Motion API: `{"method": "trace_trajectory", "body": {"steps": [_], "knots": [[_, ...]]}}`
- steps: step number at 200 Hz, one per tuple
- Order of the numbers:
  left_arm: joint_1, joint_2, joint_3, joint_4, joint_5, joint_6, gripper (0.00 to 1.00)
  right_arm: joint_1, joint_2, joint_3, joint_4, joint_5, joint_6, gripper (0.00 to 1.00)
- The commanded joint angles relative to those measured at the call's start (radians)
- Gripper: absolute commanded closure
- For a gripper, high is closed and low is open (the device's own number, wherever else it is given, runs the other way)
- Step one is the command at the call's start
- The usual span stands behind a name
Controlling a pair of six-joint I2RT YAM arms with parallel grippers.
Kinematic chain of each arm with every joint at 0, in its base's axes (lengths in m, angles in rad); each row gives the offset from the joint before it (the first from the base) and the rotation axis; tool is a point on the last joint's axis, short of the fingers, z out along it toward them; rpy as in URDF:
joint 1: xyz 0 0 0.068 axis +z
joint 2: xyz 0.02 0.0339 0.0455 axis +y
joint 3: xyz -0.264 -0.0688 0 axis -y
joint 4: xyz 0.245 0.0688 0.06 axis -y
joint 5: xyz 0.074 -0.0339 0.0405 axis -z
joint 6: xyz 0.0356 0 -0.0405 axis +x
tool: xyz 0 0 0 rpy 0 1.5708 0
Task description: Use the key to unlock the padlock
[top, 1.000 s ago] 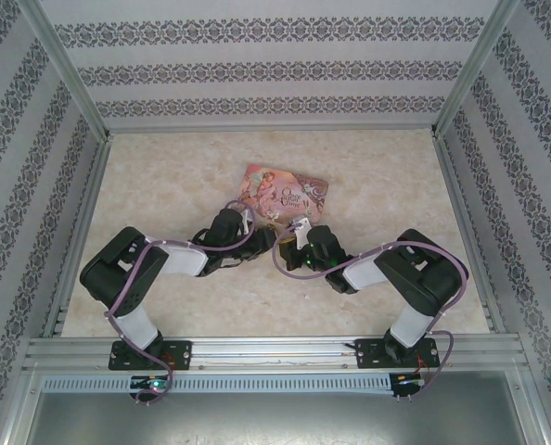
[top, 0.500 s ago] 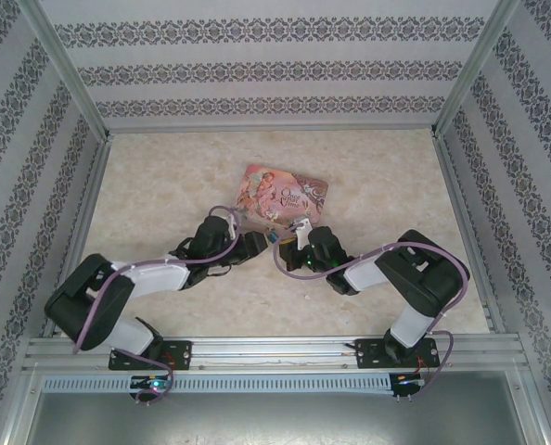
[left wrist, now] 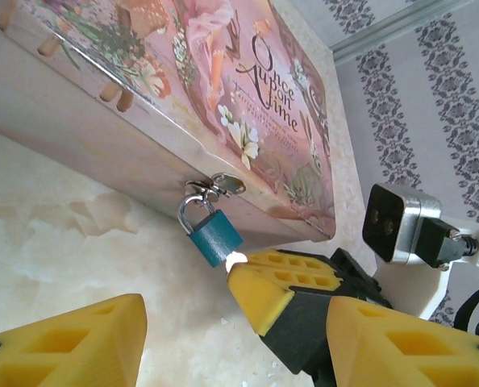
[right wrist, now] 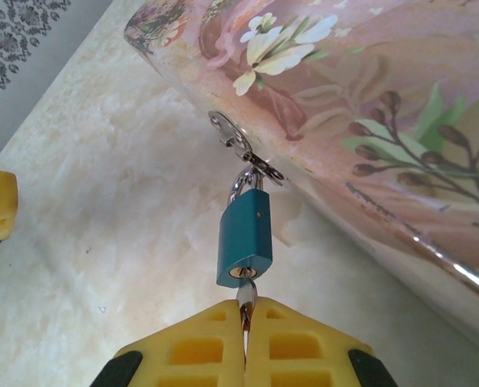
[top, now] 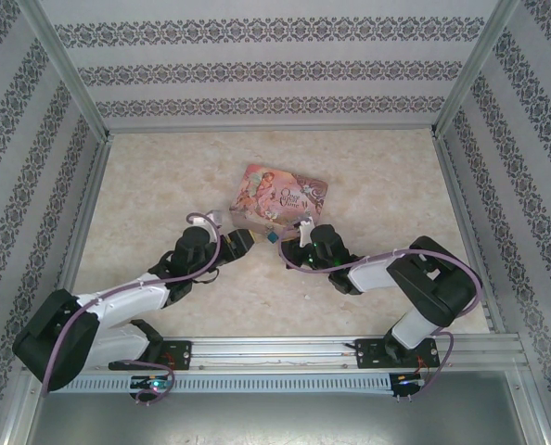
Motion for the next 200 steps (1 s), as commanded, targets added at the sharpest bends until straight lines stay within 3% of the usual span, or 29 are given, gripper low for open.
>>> {"method": "trace_trajectory", "body": {"steps": [1,53,107,200], "knots": [[-0.014,-0.012,-0.030,0.113,-0.039,-0.067,0.39,0.010,-0.038,0.007,0.028,-0.037,0.074,1.00],[-0.014,-0.001,-0.059,0.192,-0.046,-0.227,0.41,0.009,-0.029,0.022,0.016,-0.056,0.161,1.00],[-0.014,0.035,-0.055,0.190,-0.034,-0.292,0.42,0.009,-0.013,0.046,0.006,-0.066,0.199,1.00],[-0.014,0.282,-0.001,0.387,0.071,-0.371,0.49,0.010,-0.013,0.062,-0.011,-0.074,0.220,1.00]]}}
